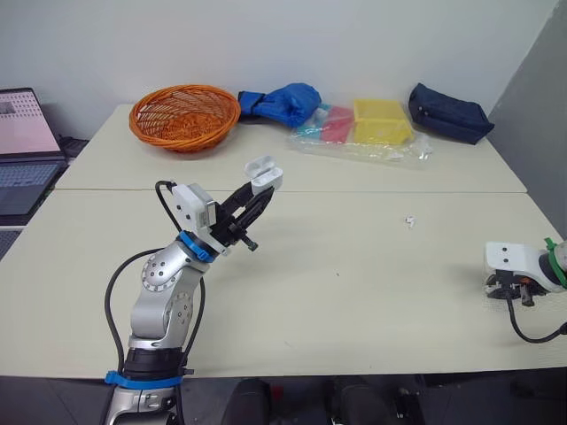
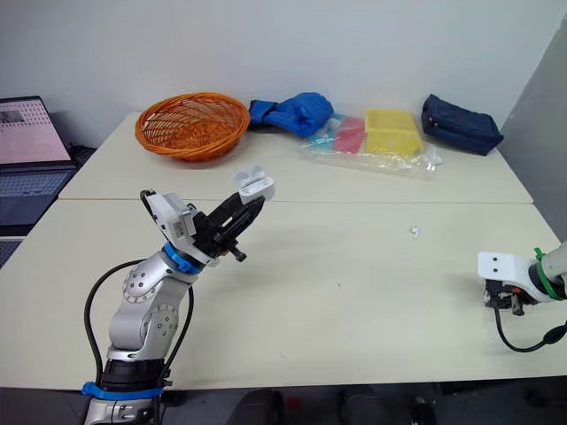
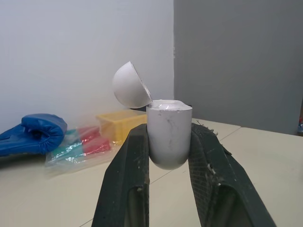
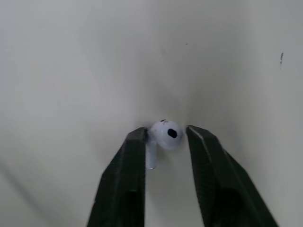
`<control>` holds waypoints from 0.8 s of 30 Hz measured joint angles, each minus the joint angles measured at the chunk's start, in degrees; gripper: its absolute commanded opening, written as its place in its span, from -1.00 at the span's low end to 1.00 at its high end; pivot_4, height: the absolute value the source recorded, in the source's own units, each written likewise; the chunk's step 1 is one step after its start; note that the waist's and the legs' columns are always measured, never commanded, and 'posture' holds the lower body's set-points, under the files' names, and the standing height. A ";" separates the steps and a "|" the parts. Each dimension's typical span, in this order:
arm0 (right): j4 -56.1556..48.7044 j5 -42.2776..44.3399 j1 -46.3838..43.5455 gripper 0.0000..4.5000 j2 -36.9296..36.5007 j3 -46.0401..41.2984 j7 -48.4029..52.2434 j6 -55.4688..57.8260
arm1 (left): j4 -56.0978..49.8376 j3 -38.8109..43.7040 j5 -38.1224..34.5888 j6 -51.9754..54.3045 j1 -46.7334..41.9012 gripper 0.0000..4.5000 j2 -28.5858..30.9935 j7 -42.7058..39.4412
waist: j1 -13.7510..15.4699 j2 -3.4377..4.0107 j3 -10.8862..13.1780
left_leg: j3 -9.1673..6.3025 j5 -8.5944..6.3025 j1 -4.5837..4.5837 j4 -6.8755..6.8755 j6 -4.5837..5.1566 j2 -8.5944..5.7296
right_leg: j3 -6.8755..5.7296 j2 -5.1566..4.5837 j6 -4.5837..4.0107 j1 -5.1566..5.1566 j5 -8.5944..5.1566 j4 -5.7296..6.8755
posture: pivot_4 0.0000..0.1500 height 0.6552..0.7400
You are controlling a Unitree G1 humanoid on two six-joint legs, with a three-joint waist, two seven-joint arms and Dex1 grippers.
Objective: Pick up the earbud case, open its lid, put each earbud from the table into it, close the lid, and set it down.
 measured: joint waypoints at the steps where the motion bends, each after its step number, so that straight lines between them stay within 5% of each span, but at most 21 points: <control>1: 0.00 -0.01 0.00 -0.78 0.04 0.00 -0.03 0.06 | 0.00 0.00 0.00 0.00 0.00 -0.66 0.00 0.00 | 0.00 0.00 0.00 | 0.01 0.00 0.07 -0.01 0.00 0.00 | 0.01 0.00 -0.03 0.05 -0.02 0.00 | 1.00 1.00; 8: 0.37 0.07 -0.42 -0.78 0.49 -0.01 0.23 0.02 | 0.13 0.02 0.00 -0.06 -0.30 -0.66 0.01 -0.41 | -0.02 0.00 0.00 | 0.04 0.00 0.27 -0.03 0.00 0.01 | 0.06 -0.01 -0.16 0.23 -0.10 0.01 | 1.00 1.00; 14: -9.38 8.33 -5.61 -0.78 6.84 -0.34 5.46 10.41 | 0.97 0.18 0.00 -0.45 -0.53 -0.66 0.10 -1.21 | -0.70 0.04 0.02 | -0.08 0.00 0.35 -0.12 0.00 0.10 | 0.11 0.10 0.08 0.17 0.04 0.12 | 1.00 1.00; 16: -15.97 14.98 -11.46 -0.78 13.94 -2.66 4.02 19.80 | 1.69 -0.05 0.04 -0.53 -0.77 -0.66 0.03 -1.32 | -1.39 0.08 0.05 | -0.18 0.00 0.35 -0.11 0.00 0.15 | 0.12 0.22 0.03 0.15 0.09 0.18 | 1.00 1.00; 20: -30.70 35.42 -30.18 -0.78 39.59 -14.36 -13.75 49.69 | 2.10 -1.21 0.03 -0.81 -1.42 -0.66 -1.04 -1.38 | -1.92 0.30 0.15 | -0.43 0.04 0.16 -0.22 -0.07 0.35 | -0.02 0.46 -0.35 -0.08 0.18 0.30 | 1.00 1.00; 24: -41.41 42.29 -29.73 -0.78 54.25 -18.65 -28.69 56.90 | 2.89 -0.05 0.01 -1.29 -1.11 -0.66 -1.06 -1.20 | 0.90 -0.38 -0.29 | -0.51 -0.23 0.14 -0.23 -0.48 1.01 | -0.40 0.69 -0.65 0.13 -0.15 0.10 | 1.00 1.00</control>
